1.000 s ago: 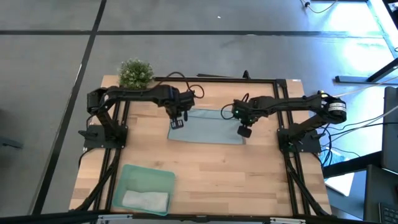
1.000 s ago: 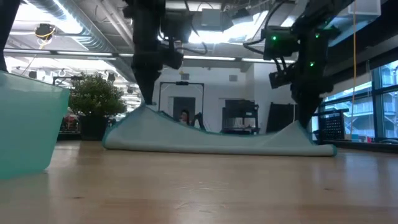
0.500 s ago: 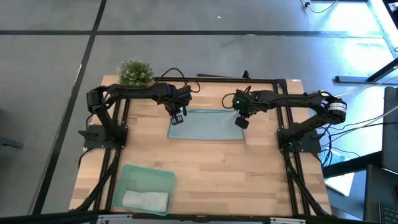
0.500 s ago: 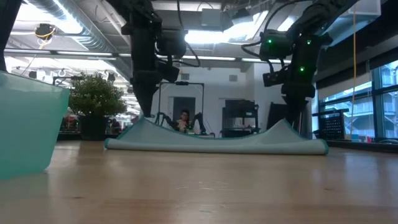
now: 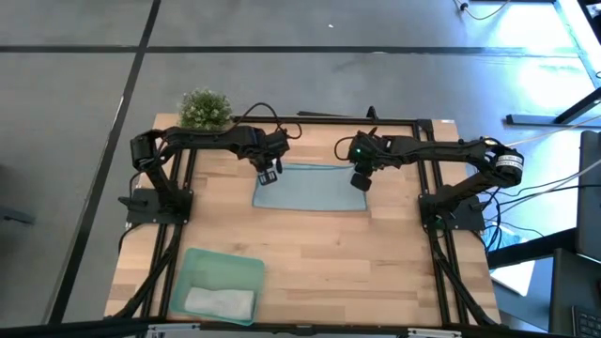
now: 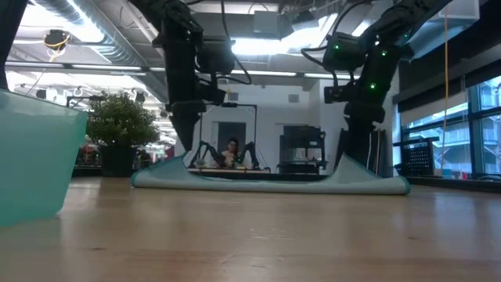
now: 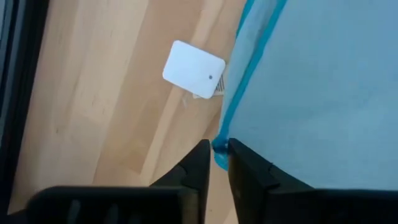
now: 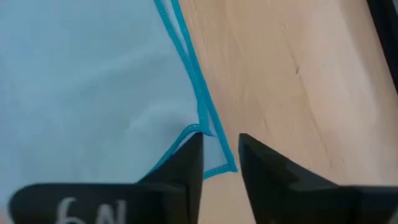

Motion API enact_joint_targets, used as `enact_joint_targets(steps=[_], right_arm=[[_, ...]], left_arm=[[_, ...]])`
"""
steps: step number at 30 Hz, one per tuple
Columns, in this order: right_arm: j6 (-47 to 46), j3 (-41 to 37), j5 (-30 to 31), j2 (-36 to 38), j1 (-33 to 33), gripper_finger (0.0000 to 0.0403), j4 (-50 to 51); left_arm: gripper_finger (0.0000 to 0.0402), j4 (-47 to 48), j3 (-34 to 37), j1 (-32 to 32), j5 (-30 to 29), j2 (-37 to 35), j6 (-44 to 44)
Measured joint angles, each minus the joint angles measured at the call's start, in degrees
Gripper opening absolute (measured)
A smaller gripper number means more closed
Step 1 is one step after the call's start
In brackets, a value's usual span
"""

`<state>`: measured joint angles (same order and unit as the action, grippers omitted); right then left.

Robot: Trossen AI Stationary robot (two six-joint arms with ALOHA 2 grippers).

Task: Roll microfiber towels into tight, uniform cylinder then place into a basket
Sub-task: Roll the blue microfiber cloth

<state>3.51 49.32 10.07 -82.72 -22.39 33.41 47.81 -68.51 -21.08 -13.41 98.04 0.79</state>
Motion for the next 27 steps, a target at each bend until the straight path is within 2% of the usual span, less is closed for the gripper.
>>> enact_joint_targets(steps=[4,6,9,14,16,20,23,27], right_arm=[[-0.46,0.46,-0.24,-0.02,0.0,0.0136,0.32],[-1.81,1.92,-2.92,-0.07,0.08,0.0151,1.71],[-3.66,4.65,-10.78,-0.07,0.57,0.0164,4.81],[-7.8,6.39,-27.75,-0.04,2.58,0.0168,4.93],[-7.88,5.08,-31.3,-0.25,4.54,0.0168,3.03],[-11.98,1.08,-30.89,-1.3,8.0,0.0168,-1.01],[-16.27,-1.23,-28.63,-2.17,9.68,0.0168,-2.92],[-16.99,-4.47,-24.6,-4.17,10.77,0.0168,-4.84]], left_arm=[[0.0072,-1.09,0.0,-0.03,0.01,0.0,0.18],[0.0075,-1.07,0.0,-0.03,0.72,0.0,1.07],[0.0076,0.02,0.0,-0.03,3.05,-0.58,3.28],[0.0077,0.45,0.11,0.44,16.41,-1.31,2.46],[0.0077,-1.0,1.53,1.2,18.6,-1.31,1.86],[0.0077,-5.2,6.32,2.99,18.82,-1.31,1.84],[0.0077,-7.05,9.37,4.23,18.82,-1.31,1.86],[0.0077,-11.32,13.38,5.6,18.85,-1.31,1.84]])
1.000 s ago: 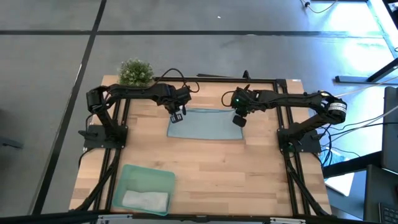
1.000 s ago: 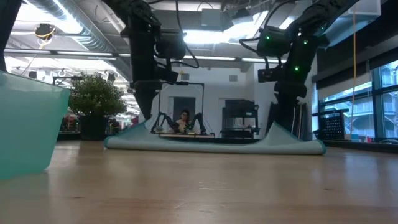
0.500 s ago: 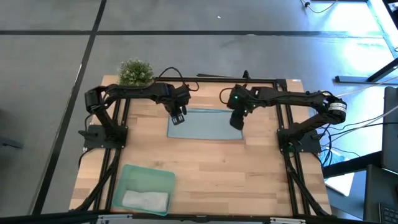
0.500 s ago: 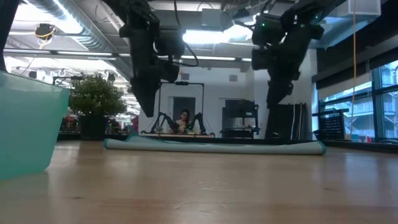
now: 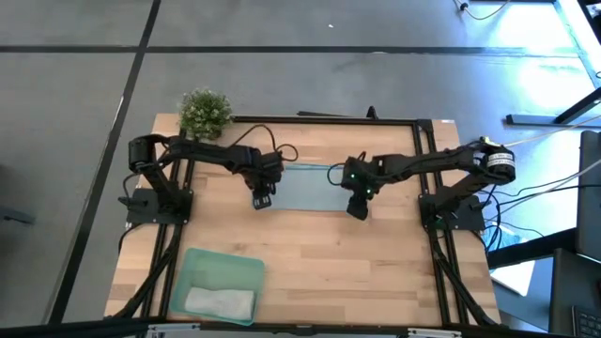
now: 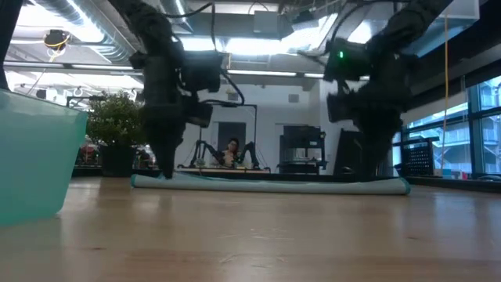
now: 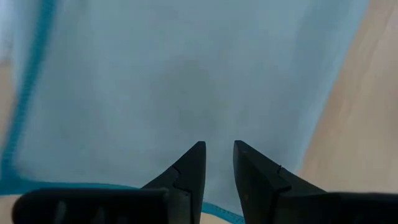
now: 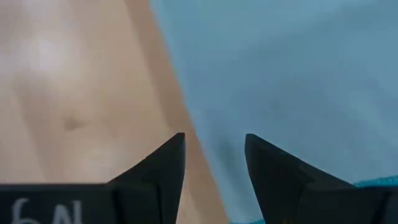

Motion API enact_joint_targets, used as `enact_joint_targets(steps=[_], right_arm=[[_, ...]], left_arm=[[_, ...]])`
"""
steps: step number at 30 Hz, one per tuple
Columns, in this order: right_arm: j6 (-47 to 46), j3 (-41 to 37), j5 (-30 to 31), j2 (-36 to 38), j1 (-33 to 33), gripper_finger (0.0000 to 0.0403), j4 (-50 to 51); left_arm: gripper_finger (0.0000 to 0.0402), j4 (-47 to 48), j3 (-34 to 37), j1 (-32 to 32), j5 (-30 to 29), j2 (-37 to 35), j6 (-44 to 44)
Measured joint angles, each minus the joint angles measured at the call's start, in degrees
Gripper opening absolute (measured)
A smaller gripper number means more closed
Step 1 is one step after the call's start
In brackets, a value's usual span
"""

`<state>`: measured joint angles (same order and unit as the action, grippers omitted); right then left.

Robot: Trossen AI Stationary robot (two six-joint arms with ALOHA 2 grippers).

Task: Roll microfiber towels into tight, uniform cylinder then place into a basket
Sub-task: Roll the blue microfiber cloth

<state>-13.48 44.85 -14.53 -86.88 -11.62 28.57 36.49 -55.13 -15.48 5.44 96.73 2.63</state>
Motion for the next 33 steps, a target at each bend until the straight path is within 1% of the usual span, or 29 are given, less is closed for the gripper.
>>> enact_joint_targets(steps=[3,6,9,11,18,22,25,29,31,33], right_arm=[[-1.53,-1.65,1.32,-1.84,-0.27,0.0168,-0.83],[-2.44,-2.0,4.27,-3.49,-0.7,0.0168,-1.03],[-1.51,-1.78,5.48,-4.81,-1.27,0.0168,-1.06],[-0.3,-1.73,7.35,-5.37,-1.92,0.0168,-2.34],[0.26,-1.79,15.72,-5.69,-4.5,0.0168,-4.93],[0.32,-1.75,18.11,-5.78,-6.31,0.0168,-7.3],[1.82,0.01,18.67,-6.02,-7.64,0.0168,-5.51],[8.19,6.29,13.56,-5.22,-8.38,0.0168,1.17],[9.68,9.65,12.79,-4.93,-8.29,0.0168,5.61],[10.65,12.1,11.5,-5.01,-7.73,0.0168,7.33]], left_arm=[[0.0077,-1.42,2.14,0.82,0.06,0.0,0.35],[0.0077,-2.25,3.71,1.73,-0.06,-0.17,1.32],[0.0077,-2.4,4.57,2.85,-0.38,-0.33,2.87],[0.0077,-2.31,4.7,3.78,-0.01,-0.32,4.16],[0.0077,-6.89,5.02,8.38,9.77,0.03,6.34],[0.0077,-11.56,5.03,11.43,10.83,0.15,6.4],[0.0077,-11.25,3.36,12.49,9.28,0.15,6.26],[0.0077,-6.17,-0.21,11.15,2.62,-0.8,4.56],[0.0077,-4.5,-1.73,9.71,0.07,-1.27,4.33],[0.0077,-4.31,-2.45,8.15,-2.17,-1.67,4.3]])
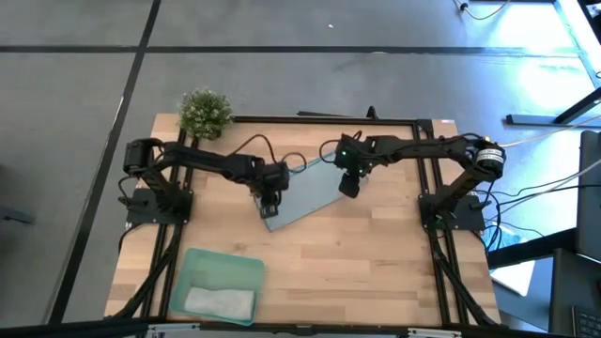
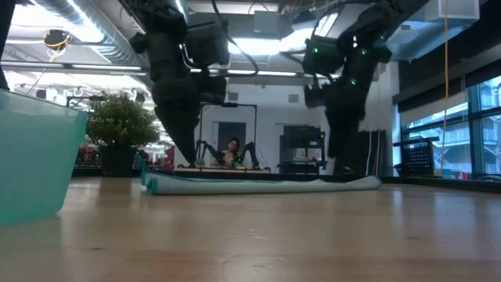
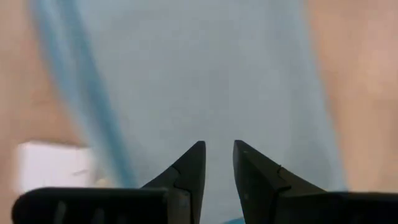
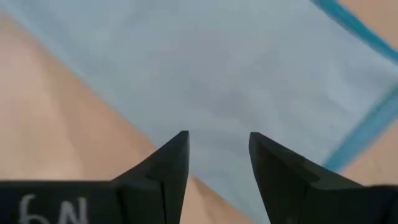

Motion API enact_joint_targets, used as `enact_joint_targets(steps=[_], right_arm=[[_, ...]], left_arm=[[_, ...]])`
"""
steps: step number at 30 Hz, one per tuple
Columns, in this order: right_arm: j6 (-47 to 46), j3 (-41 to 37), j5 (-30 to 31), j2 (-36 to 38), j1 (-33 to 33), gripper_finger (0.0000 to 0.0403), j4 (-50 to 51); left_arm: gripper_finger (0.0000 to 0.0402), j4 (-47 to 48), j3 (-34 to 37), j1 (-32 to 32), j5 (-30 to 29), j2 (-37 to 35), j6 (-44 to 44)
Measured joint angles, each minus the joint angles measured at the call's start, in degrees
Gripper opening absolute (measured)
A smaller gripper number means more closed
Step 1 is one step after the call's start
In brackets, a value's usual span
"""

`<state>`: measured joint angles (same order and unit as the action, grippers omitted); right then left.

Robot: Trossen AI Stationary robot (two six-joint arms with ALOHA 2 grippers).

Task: Roll microfiber towels into tight, uniform cylinder then place into a basket
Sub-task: Roll the blue microfiber cloth

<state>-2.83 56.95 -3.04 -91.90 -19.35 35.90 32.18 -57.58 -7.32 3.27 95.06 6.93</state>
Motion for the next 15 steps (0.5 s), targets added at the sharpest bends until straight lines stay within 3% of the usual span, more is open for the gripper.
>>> enact_joint_targets(steps=[6,15], right_arm=[[0.09,-1.62,-11.02,-1.06,2.46,0.0168,-7.49],[-3.91,-6.85,-7.62,-6.62,2.91,0.0168,-12.74]], left_arm=[[0.0077,0.4,3.6,-4.22,-4.04,-0.13,0.07],[0.0077,-0.28,8.9,-5.38,-2.58,-0.4,1.61]])
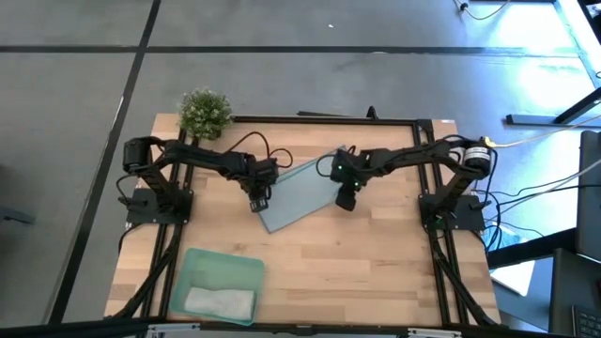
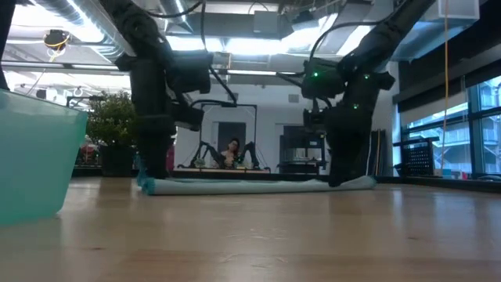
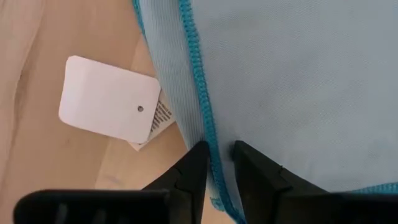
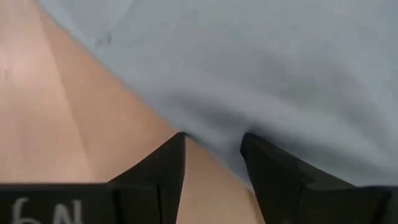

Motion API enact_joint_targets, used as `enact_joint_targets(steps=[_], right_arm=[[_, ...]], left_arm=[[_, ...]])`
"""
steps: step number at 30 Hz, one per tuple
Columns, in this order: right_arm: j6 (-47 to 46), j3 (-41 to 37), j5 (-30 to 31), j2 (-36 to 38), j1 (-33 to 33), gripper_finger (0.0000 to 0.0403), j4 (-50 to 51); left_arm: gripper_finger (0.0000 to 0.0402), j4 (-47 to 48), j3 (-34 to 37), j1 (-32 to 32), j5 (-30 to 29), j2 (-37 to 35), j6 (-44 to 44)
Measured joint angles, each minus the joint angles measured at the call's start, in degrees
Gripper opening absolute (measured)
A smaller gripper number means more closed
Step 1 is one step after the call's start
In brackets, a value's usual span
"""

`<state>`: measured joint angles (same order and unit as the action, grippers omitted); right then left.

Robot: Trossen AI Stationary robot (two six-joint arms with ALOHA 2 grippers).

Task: Roll microfiber towels into tight, uniform cylinder then place into a basket
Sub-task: Roll the blue microfiber cloth

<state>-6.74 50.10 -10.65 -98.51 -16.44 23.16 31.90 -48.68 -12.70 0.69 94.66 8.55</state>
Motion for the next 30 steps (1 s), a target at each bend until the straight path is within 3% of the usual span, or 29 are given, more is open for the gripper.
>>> enact_joint_targets(steps=[8,14,18,23,27,30], right_arm=[[3.04,-0.3,2.87,-2.02,-4.27,0.0168,-6.41],[3.17,-0.52,3.99,-2.17,-8.16,0.0168,-12.57],[4.23,1.72,4.06,-1.91,-9.08,0.0168,-9.95],[7.24,5.52,-1.01,-0.26,-7.02,0.0168,-5.27],[7.02,5.78,-6.27,0.11,-3.7,0.0168,-7.05],[7.04,4.01,-6.59,0.04,-0.87,0.0168,-10.21]], left_arm=[[0.0077,-1.17,0.31,5.24,6.74,0.05,1.48],[0.0077,-8.58,0.52,9.11,11.02,0.4,1.16],[0.0077,-5.8,-1.83,9.75,7.73,-0.43,-0.5],[0.0077,-0.88,-4.33,8.96,1.57,-4.52,-2.53],[0.0077,-2.08,-4.06,7.27,-0.79,-6.63,-3.11],[0.0077,-4.21,-2.5,6.34,-0.76,-6.18,-2.98]])
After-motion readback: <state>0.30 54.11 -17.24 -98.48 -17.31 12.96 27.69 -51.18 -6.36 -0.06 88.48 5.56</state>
